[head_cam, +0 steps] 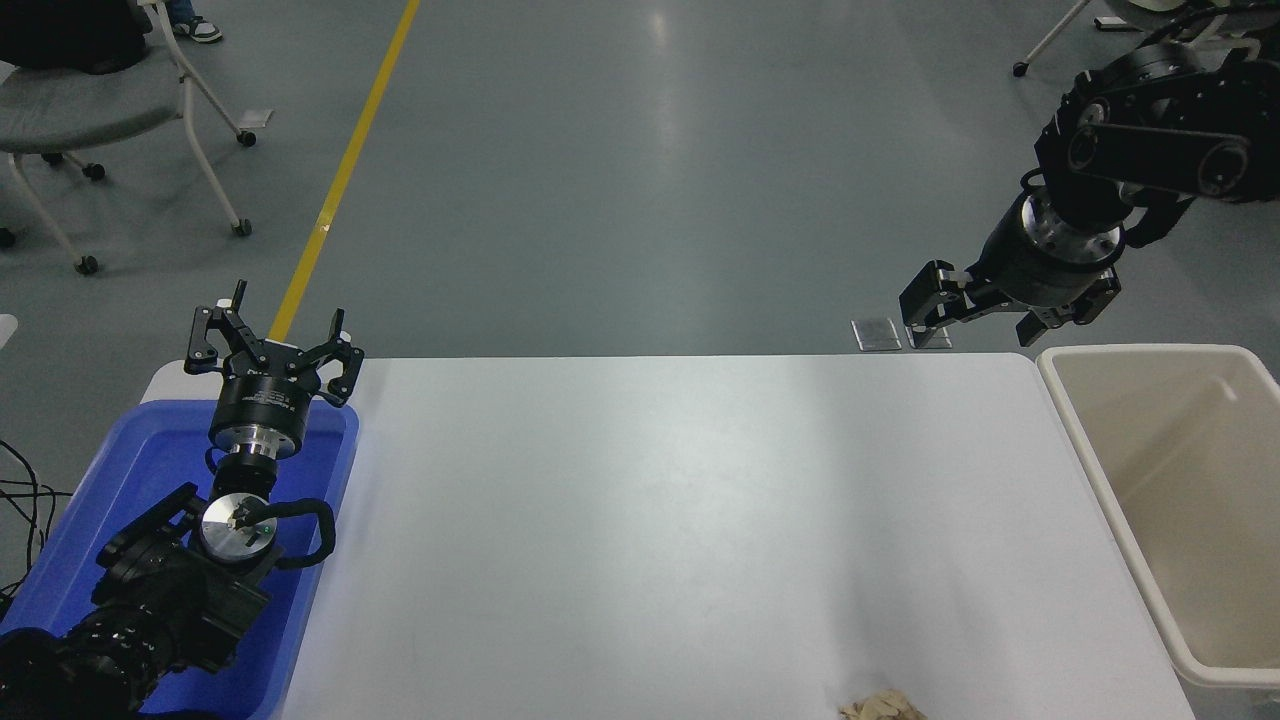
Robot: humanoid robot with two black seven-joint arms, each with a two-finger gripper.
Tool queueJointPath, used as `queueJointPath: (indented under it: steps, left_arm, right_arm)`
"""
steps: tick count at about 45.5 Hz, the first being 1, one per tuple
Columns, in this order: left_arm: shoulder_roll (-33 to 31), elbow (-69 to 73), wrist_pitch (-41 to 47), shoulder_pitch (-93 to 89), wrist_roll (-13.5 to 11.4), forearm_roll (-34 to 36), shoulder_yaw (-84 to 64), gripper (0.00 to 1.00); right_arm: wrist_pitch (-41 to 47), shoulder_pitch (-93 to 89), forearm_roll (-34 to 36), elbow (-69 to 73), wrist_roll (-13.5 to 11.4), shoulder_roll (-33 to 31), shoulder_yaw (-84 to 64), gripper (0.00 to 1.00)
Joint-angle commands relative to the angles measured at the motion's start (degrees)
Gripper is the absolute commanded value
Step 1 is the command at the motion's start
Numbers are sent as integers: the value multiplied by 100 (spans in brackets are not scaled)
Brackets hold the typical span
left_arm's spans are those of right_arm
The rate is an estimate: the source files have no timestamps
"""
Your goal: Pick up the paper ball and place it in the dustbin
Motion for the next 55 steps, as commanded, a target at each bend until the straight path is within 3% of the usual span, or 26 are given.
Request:
queueJointPath:
  steps: [1,55]
  left_arm:
    - [-4,-1,1,0,0,0,0,99]
    - [-4,-1,1,0,0,0,0,99]
  right_arm:
    - [0,32,0,-7,0,-3,-54,100]
    - [0,-117,70,64,0,32,-353,100]
